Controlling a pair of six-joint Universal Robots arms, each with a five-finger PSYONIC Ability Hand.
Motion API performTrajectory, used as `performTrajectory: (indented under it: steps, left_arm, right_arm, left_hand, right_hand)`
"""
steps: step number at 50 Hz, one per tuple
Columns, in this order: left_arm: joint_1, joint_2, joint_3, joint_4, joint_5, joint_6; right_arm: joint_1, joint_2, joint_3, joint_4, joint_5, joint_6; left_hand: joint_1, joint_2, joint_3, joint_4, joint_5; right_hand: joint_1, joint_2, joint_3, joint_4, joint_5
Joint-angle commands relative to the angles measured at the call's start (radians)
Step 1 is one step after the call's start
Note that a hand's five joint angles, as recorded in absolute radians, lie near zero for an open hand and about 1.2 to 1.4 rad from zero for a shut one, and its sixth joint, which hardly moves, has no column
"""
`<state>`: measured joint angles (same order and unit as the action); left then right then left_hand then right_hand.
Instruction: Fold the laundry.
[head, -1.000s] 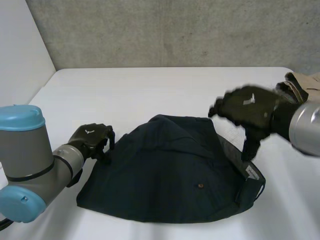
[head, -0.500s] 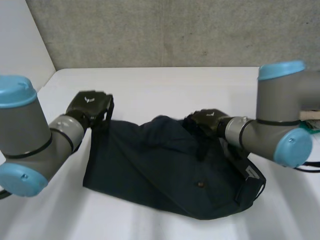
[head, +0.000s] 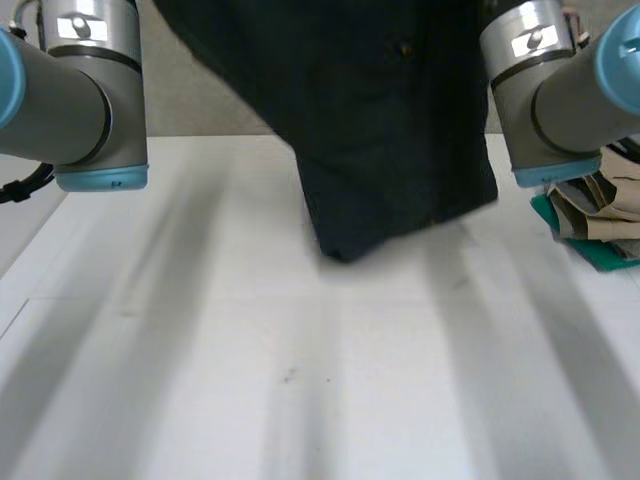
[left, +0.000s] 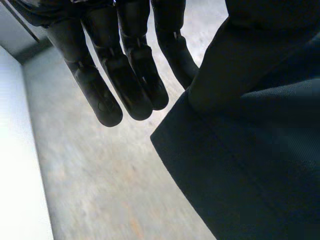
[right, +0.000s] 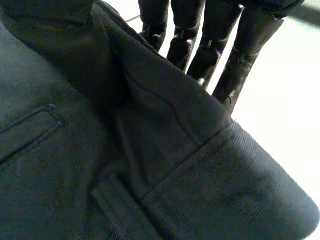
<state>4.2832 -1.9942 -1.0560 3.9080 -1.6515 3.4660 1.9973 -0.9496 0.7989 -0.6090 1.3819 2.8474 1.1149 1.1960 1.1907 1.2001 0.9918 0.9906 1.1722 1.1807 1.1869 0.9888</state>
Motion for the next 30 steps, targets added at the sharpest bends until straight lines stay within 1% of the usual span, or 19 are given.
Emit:
performTrajectory:
  steps: [1,4,6,7,10,12,13,14,16,17,18,21,22,26,30]
  left_arm:
    - [-0.023,0.077,-0.249,0.03,0.004,-0.022]
    - [-0.026,0.08,-0.378,0.019,0.003,-0.016]
    - [-0.028,0.086,-0.441,0.014,0.003,-0.013]
    - [-0.028,0.094,-0.505,0.011,0.003,-0.011]
    - [-0.029,0.109,-0.6,-0.01,0.004,-0.004]
    - [-0.036,0.123,-0.68,-0.062,0.003,0.013]
    - [-0.04,0.129,-0.703,-0.088,0.003,0.021]
    - [-0.052,0.143,-0.744,-0.146,0.003,0.036]
    - [-0.068,0.153,-0.777,-0.217,0.003,0.056]
    - [-0.074,0.158,-0.794,-0.255,0.003,0.065]
    - [-0.088,0.169,-0.82,-0.336,0.001,0.079]
    - [-0.102,0.186,-0.857,-0.45,-0.004,0.088]
    - [-0.108,0.201,-0.878,-0.511,-0.004,0.085]
    - [-0.112,0.25,-0.929,-0.614,-0.002,0.081]
    - [-0.118,0.304,-0.958,-0.637,-0.001,0.085]
  right_arm:
    - [-0.006,-0.07,0.138,-0.002,-0.113,0.012]
    - [-0.005,-0.067,0.184,0.015,-0.144,0.01]
    - [-0.005,-0.063,0.238,0.061,-0.144,0.009]
    - [-0.006,-0.061,0.256,0.086,-0.141,0.004]
    - [-0.006,-0.058,0.327,0.225,-0.13,-0.002]
    - [-0.005,-0.061,0.359,0.306,-0.127,-0.005]
    - [-0.005,-0.066,0.393,0.392,-0.133,-0.009]
    - [-0.006,-0.07,0.408,0.432,-0.136,-0.017]
    - [-0.006,-0.075,0.444,0.518,-0.141,-0.039]
    - [-0.006,-0.077,0.476,0.599,-0.145,-0.061]
    - [-0.006,-0.077,0.49,0.635,-0.144,-0.077]
    - [-0.008,-0.093,0.537,0.765,-0.141,-0.14]
    - [-0.009,-0.103,0.551,0.791,-0.139,-0.158]
    - [-0.026,-0.152,0.644,0.877,-0.141,-0.246]
    - [-0.038,-0.196,0.74,0.902,-0.145,-0.313]
  left_hand:
    - [0.281,0.2,0.206,0.196,0.23]
    - [0.281,0.2,0.206,0.196,0.23]
    - [0.281,0.2,0.206,0.196,0.23]
    - [0.281,0.2,0.206,0.196,0.23]
    - [0.281,0.2,0.206,0.196,0.23]
    - [0.281,0.2,0.206,0.196,0.23]
    - [0.281,0.2,0.206,0.196,0.23]
    - [0.281,0.2,0.206,0.196,0.23]
    - [0.281,0.2,0.206,0.196,0.23]
    - [0.281,0.2,0.206,0.196,0.23]
    - [0.281,0.2,0.206,0.196,0.23]
    - [0.281,0.2,0.206,0.196,0.23]
    - [0.281,0.2,0.206,0.196,0.23]
    - [0.281,0.2,0.206,0.196,0.23]
    - [0.281,0.2,0.206,0.196,0.23]
  right_hand:
    - [0.406,0.224,0.216,0.209,0.233]
    - [0.406,0.224,0.216,0.209,0.233]
    - [0.406,0.224,0.216,0.209,0.233]
    - [0.406,0.224,0.216,0.209,0.233]
    - [0.406,0.224,0.216,0.209,0.233]
    - [0.406,0.224,0.216,0.209,0.233]
    - [0.406,0.224,0.216,0.209,0.233]
    - [0.406,0.224,0.216,0.209,0.233]
    - [0.406,0.224,0.216,0.209,0.233]
    - [0.406,0.224,0.216,0.209,0.233]
    - [0.406,0.224,0.216,0.209,0.233]
    - [0.406,0.224,0.216,0.209,0.233]
    - [0.406,0.224,0.216,0.209,0.233]
    - [0.406,0.224,0.216,0.209,0.233]
    - [0.406,0.224,0.216,0.209,0.233]
